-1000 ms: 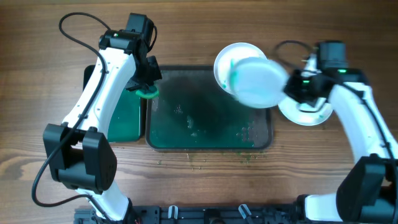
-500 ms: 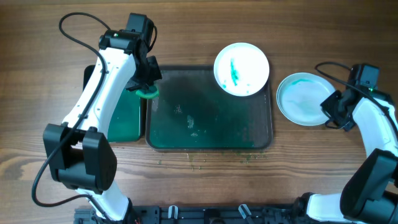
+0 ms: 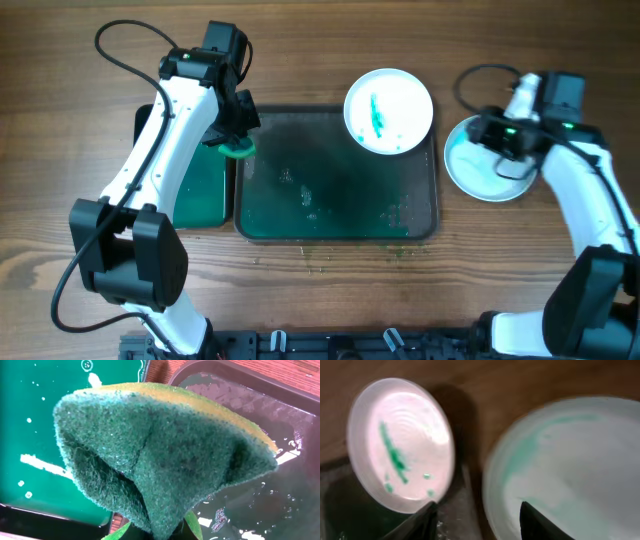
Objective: Clean dirty plates on tray and stack at the side
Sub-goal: 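Reach right gripper to the last white plate and grasp its rim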
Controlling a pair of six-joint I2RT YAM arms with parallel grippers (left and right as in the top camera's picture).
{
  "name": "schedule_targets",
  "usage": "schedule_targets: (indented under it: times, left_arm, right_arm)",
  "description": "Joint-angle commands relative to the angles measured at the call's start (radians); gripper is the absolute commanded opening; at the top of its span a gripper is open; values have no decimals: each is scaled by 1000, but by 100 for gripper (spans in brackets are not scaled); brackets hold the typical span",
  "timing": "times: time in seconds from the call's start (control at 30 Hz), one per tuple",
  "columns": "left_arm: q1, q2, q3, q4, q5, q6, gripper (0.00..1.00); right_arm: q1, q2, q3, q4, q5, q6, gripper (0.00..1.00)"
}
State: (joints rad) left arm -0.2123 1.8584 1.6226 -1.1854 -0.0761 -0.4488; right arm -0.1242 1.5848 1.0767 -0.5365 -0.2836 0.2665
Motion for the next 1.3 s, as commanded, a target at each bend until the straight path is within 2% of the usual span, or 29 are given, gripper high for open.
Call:
schedule_targets:
  times: [0.0, 0.13, 0.3, 0.37, 0.43, 0.47, 0.7, 0.83, 0.9, 1.0, 1.1, 1.2, 1.27]
  left_arm:
    - [1, -5, 10, 7, 9, 19, 4]
    - [1, -5, 10, 18, 9, 19, 4]
    - [1, -5, 10, 18, 9, 19, 4]
    - [1, -5, 10, 18, 9, 19, 4]
    - [1, -5, 10, 19, 9, 19, 4]
    - [1, -5, 10, 18, 9, 19, 4]
    - [1, -5, 10, 18, 9, 19, 4]
    - [1, -5, 10, 18, 9, 19, 4]
    - [1, -5, 10, 18, 9, 19, 4]
    - [1, -5, 10, 18, 9, 19, 4]
    - [1, -5, 10, 19, 9, 19, 4]
    - [0, -5, 10, 19, 24, 19, 4]
    - [0, -5, 10, 22, 85, 19, 4]
  right_arm:
    - [98, 63, 23, 105, 27, 3, 53]
    - [178, 246, 121, 145, 89, -39, 53]
    - [197, 378, 215, 159, 185, -40, 47]
    - [197, 392, 221, 178, 191, -42, 41]
    - [197, 404, 221, 199, 197, -42, 28]
    - [197, 407, 221, 201, 198, -43, 24]
    - [197, 447, 221, 203, 182, -61, 21]
    - [197, 448, 221, 193, 160, -61, 10]
    - [197, 448, 221, 175, 107, -60, 4]
    - [199, 432, 221, 116, -10, -47, 4]
    - [214, 392, 221, -5, -92, 41, 4]
    - [272, 368, 221, -143, -104, 80, 4]
    - [319, 370, 209, -176, -109, 109, 4]
